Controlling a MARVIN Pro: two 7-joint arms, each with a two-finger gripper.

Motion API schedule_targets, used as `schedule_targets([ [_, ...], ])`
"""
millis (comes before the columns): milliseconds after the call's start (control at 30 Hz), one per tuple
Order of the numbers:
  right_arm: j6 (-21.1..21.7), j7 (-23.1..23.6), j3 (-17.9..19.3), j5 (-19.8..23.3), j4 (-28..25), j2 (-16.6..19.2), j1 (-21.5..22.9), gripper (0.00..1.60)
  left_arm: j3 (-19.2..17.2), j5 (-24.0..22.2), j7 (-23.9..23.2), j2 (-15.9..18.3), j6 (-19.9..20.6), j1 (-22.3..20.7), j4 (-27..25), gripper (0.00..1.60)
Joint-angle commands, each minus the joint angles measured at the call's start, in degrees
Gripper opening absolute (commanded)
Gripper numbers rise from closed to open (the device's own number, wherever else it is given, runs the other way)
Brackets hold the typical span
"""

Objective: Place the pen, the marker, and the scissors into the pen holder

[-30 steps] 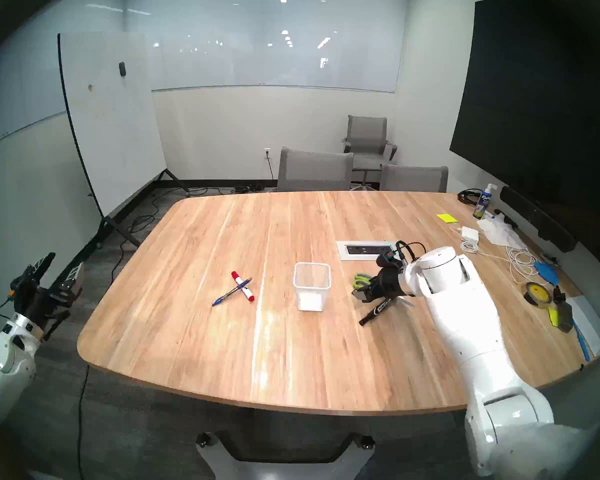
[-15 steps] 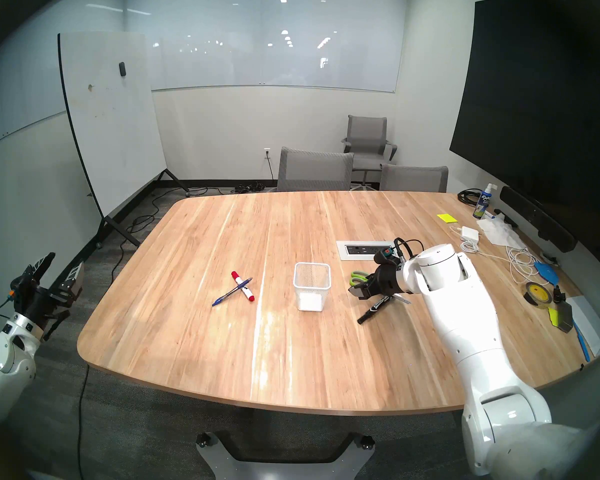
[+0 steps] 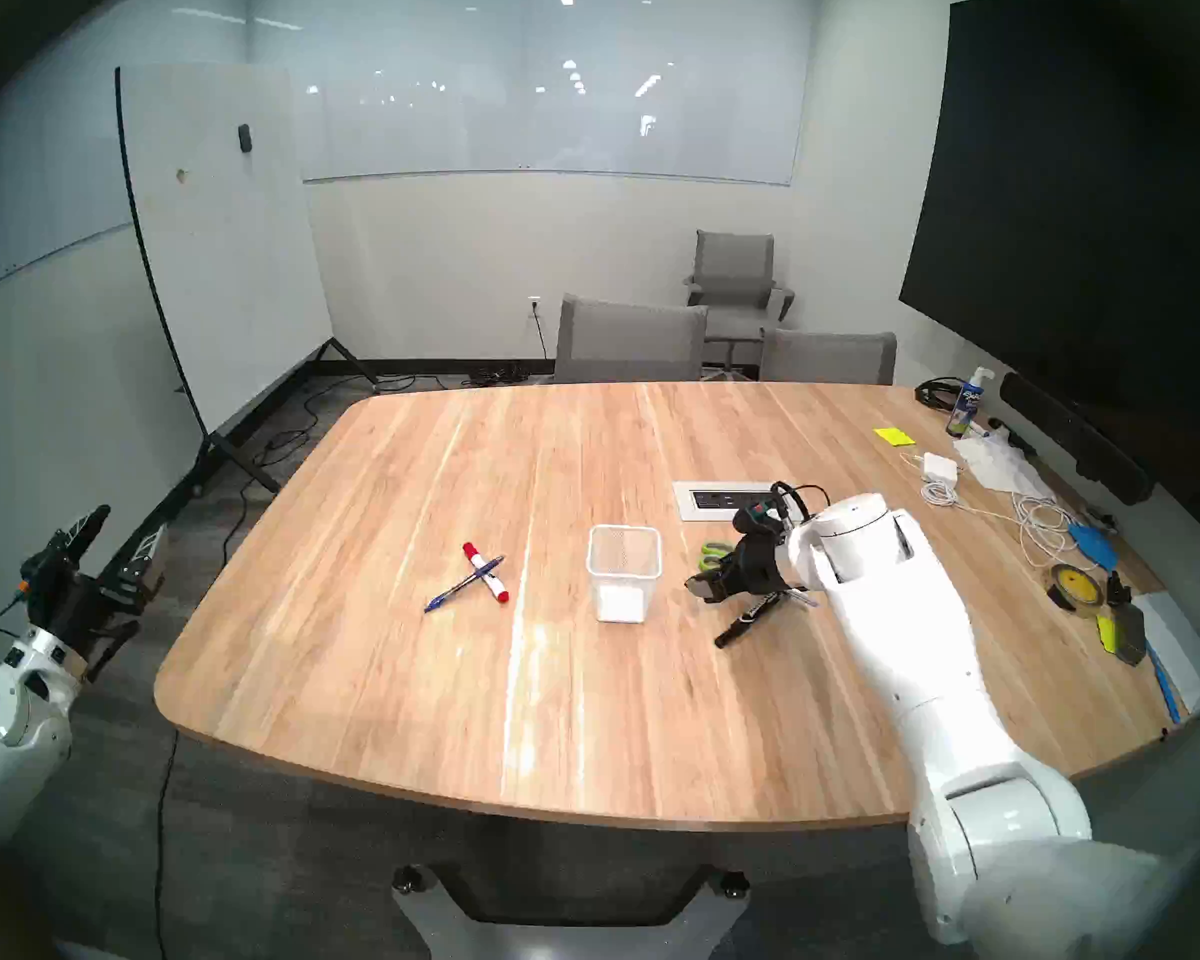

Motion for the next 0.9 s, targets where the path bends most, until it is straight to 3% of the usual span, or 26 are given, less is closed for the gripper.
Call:
schedule_targets([
  [0,-1.03,0.08,-0.11,-0.02,0.51,-0.17,2.71,1.6,-0.78,-0.07,0.0,-0.04,-0.1,0.08,-0.27,1.6],
  [633,-3.09,-0.98,-1.24,-0.02,6.03,-1.65,5.46,1.6,-0.78,-0.07,0.0,-0.04,-0.1,0.08,-0.27,1.6],
  [867,-4.28,-0.7,-4.23,-1.98,6.72,-0.79,6.45,1.6,-0.79,-0.07,0.0,-0.05,-0.09,0.09,-0.27,1.6],
])
